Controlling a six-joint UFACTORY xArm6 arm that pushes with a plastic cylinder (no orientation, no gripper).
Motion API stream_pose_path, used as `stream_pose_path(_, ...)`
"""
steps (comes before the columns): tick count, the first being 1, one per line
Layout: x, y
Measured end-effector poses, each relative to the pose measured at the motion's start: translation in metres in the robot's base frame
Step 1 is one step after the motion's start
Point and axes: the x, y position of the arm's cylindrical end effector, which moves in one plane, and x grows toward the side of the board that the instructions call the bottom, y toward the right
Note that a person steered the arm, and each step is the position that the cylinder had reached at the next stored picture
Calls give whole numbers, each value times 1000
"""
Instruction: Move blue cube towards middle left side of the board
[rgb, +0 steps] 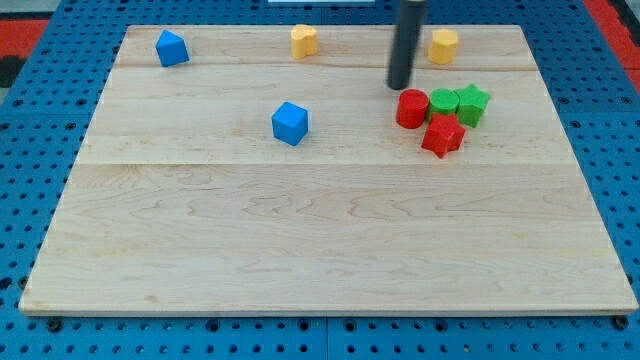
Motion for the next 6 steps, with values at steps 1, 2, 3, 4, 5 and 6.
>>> stream_pose_path(1, 55, -35)
stream_pose_path(2, 59, -90)
stream_pose_path(3, 84, -147)
stream_pose_path(4, 129, -145)
stream_pose_path(5, 139, -187)
stream_pose_path(6, 101, -268)
